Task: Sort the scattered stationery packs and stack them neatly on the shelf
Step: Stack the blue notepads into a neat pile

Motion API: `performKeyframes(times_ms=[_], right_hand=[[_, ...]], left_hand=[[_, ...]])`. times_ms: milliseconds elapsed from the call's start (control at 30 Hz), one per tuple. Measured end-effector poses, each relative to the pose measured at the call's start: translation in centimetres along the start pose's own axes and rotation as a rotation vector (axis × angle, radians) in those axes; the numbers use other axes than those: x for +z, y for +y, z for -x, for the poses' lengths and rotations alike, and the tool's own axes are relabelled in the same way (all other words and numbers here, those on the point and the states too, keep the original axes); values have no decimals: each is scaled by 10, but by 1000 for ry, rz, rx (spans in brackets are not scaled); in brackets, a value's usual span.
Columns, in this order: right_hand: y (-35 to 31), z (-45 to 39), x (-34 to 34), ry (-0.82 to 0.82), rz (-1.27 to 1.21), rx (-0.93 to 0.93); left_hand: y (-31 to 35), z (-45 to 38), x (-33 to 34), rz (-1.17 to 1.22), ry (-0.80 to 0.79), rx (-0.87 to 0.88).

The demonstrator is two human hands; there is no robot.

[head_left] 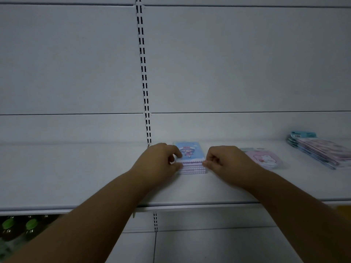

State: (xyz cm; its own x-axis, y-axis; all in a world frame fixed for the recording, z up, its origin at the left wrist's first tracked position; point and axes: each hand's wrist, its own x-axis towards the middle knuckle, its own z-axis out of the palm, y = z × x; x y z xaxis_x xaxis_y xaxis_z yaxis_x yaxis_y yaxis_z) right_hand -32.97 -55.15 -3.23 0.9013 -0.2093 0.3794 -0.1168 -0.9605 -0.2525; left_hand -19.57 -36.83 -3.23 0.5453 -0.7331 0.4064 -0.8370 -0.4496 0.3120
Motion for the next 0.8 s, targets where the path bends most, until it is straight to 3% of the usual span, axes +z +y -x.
performKeyframes(times_ms=[333, 433, 600, 800], right_hand=[[-2, 2, 2, 22, 79, -46], [3, 7, -2, 68, 58, -8], [36, 25, -34, 151, 13, 130], [101, 49, -73, 163, -74, 240]], left_hand=[[4, 2, -2, 8, 1, 4], [9, 5, -5, -38, 77, -3], [55, 2, 4, -21, 211, 228], [114, -30, 36, 2, 110, 308]])
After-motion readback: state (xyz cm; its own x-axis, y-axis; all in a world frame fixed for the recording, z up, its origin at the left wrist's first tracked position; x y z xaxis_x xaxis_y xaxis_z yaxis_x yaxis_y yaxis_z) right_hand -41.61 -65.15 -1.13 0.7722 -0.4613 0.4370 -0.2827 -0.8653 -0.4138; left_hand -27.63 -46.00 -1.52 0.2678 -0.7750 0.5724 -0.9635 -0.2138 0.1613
